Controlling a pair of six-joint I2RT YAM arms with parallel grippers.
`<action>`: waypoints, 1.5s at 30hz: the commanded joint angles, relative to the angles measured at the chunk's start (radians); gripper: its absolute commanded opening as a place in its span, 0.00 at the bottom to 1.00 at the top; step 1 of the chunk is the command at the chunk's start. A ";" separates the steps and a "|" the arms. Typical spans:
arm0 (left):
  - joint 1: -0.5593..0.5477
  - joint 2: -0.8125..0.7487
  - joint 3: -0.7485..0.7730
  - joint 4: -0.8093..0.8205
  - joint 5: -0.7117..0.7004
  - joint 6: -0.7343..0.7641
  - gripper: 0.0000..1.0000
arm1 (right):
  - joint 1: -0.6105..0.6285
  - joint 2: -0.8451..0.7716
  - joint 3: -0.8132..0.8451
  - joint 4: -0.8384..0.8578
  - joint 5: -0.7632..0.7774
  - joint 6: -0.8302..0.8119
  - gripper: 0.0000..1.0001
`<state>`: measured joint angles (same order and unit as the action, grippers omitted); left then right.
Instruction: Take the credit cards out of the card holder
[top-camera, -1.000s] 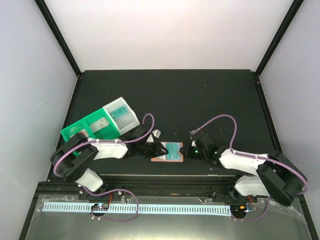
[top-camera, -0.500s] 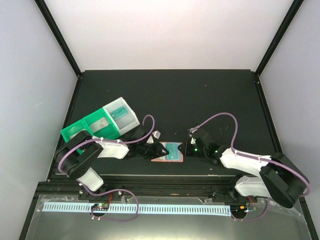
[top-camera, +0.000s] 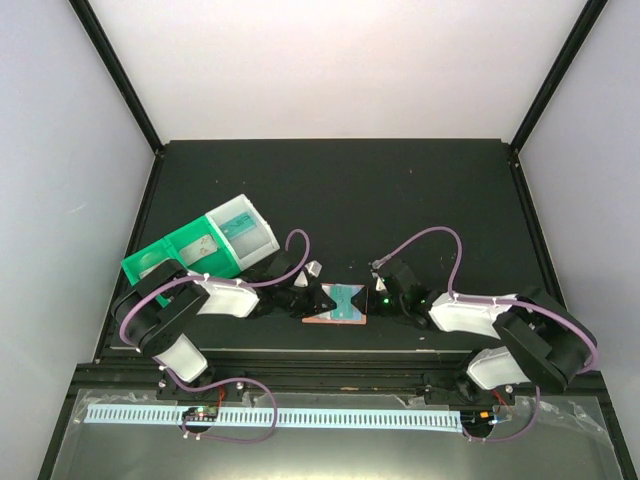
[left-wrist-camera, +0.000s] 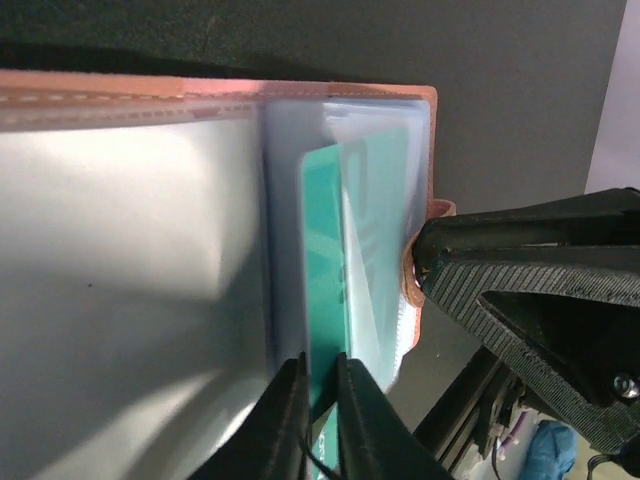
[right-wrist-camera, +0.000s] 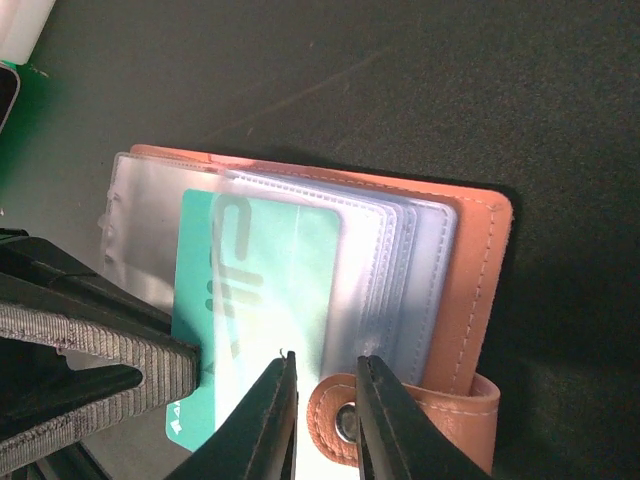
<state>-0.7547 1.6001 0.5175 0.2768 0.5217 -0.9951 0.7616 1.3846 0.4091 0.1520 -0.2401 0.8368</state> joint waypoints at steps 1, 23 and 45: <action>0.006 0.006 0.008 0.013 0.008 0.010 0.06 | 0.005 0.030 -0.004 -0.013 0.012 -0.003 0.17; 0.077 -0.123 -0.025 -0.117 0.004 0.083 0.05 | 0.004 0.036 0.005 -0.046 0.059 -0.017 0.16; 0.100 -0.372 0.029 -0.432 -0.034 0.206 0.02 | 0.004 -0.240 0.123 -0.240 -0.002 -0.274 0.21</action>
<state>-0.6617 1.3067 0.4961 -0.0208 0.5224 -0.8536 0.7624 1.2182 0.4816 -0.0158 -0.2222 0.6632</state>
